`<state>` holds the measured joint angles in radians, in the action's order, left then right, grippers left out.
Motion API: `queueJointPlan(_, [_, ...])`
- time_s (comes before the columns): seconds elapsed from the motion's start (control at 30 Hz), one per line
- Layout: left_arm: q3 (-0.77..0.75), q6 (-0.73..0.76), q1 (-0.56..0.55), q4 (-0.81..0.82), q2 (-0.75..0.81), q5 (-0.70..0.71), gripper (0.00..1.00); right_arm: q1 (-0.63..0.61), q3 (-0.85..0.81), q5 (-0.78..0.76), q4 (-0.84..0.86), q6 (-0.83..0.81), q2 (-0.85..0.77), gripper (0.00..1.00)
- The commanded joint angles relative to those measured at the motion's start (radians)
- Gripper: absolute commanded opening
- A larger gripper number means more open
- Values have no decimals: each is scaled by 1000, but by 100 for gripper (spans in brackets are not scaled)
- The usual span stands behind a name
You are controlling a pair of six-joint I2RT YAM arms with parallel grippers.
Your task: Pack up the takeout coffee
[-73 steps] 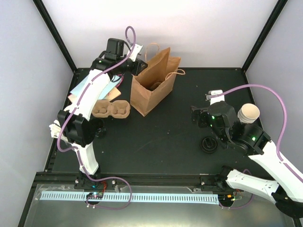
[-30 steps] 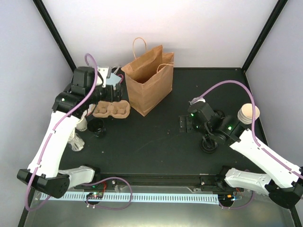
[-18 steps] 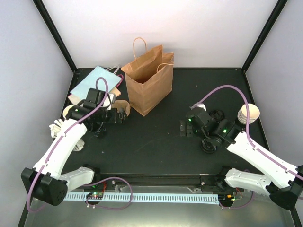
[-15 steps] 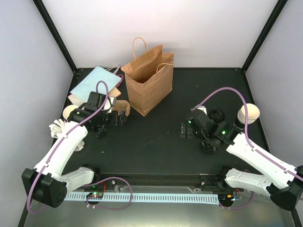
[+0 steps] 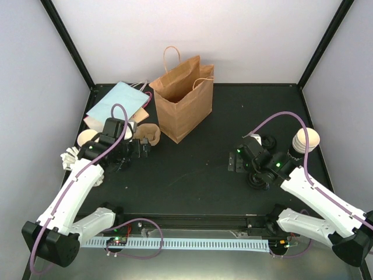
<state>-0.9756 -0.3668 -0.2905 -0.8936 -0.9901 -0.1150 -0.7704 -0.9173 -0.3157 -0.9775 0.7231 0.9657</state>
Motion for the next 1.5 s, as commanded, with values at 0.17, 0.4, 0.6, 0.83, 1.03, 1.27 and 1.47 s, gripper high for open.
queueJointPlan(0.17, [-38,-4,1,-92,63,289,74,18,-11,-14,25,19,-35,100])
queueJointPlan(0.4, [-77,-5,27,-76,5,470,61,17,-21,-26,43,-2,-19,100])
queueJointPlan(0.6, [-185,-12,74,-81,-77,579,58,19,-35,-5,59,-23,8,100])
queueJointPlan(0.83, [-231,-11,221,-31,-175,504,57,19,-105,22,48,-85,59,100])
queueJointPlan(1.03, [-255,-2,321,7,-261,434,57,19,-153,25,13,-125,78,100])
queueJointPlan(1.27, [-265,-6,425,8,-350,348,57,20,-141,42,13,-133,66,100])
queueJointPlan(1.47, [-279,-40,457,-12,-416,335,43,20,-135,43,13,-123,60,100])
